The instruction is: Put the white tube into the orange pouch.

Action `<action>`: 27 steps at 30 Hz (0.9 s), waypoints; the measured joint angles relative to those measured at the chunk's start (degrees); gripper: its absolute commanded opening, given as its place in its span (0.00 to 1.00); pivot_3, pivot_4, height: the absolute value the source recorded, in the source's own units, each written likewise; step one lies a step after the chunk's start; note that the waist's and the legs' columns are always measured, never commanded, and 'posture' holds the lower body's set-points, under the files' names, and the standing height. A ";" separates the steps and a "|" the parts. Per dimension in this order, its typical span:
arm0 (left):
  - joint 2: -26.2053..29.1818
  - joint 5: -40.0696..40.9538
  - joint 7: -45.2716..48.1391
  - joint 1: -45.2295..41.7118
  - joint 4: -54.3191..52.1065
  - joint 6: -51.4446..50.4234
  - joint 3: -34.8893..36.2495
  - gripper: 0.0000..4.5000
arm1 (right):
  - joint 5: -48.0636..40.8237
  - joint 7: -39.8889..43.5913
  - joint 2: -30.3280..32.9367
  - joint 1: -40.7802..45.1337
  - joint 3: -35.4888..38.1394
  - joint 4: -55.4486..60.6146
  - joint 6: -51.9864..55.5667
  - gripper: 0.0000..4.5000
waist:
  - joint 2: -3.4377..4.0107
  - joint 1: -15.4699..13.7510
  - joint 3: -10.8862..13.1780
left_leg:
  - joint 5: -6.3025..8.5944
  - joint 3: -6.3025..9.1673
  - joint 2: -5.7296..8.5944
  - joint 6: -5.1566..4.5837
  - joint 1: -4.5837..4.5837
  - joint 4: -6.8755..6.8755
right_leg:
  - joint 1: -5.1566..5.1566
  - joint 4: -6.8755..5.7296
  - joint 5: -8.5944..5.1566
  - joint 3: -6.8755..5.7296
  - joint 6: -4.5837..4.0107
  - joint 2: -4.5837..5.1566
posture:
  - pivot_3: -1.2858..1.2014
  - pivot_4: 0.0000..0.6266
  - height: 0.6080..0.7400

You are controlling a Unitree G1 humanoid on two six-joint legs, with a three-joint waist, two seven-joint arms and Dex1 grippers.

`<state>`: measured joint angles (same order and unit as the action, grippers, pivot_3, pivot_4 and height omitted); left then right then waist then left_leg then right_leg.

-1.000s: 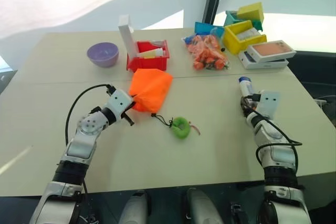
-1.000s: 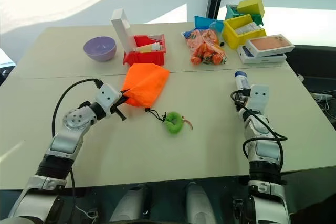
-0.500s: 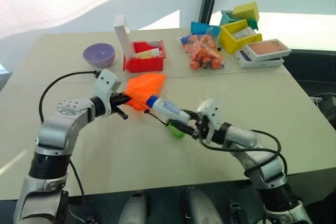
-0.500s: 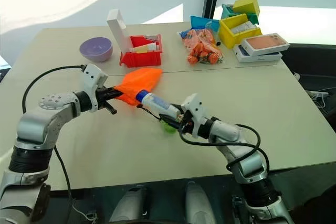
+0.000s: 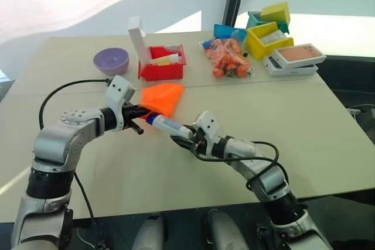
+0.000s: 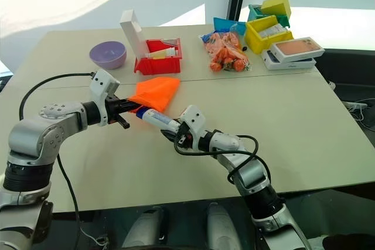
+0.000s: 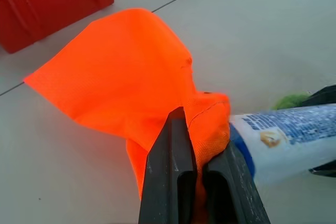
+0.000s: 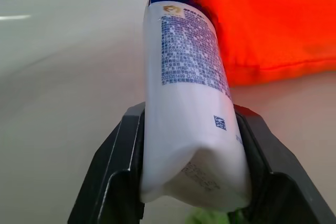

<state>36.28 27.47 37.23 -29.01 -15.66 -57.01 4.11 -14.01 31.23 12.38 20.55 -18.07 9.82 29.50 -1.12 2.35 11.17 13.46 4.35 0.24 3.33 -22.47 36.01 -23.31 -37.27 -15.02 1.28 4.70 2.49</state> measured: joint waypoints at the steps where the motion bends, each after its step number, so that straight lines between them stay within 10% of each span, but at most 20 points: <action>1: 0.13 0.26 0.08 0.04 -0.27 0.01 -0.01 0.00 | 0.38 -0.73 -0.47 0.12 0.11 -0.21 -0.01 0.37 | 0.00 0.00 0.00 | 0.00 0.00 0.00 0.00 0.00 0.00 | -0.01 0.00 0.00 0.00 0.00 0.00 | 0.52 0.24 1.00; 27: 1.00 3.74 3.26 10.86 -3.09 9.10 0.52 0.00 | 9.51 -7.72 -4.64 6.12 -3.11 -4.28 2.79 0.37 | -0.01 0.09 -0.01 | 0.00 -0.05 -0.01 0.00 -0.02 -0.06 | -0.07 0.01 0.00 0.04 -0.02 0.04 | 0.52 0.24 1.00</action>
<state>37.28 31.21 40.48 -18.14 -18.75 -47.91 4.63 -4.50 23.50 7.74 26.66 -21.18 5.54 32.29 -1.13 2.44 11.17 13.46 4.30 0.23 3.33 -22.48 35.95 -23.38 -37.26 -15.01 1.32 4.68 2.53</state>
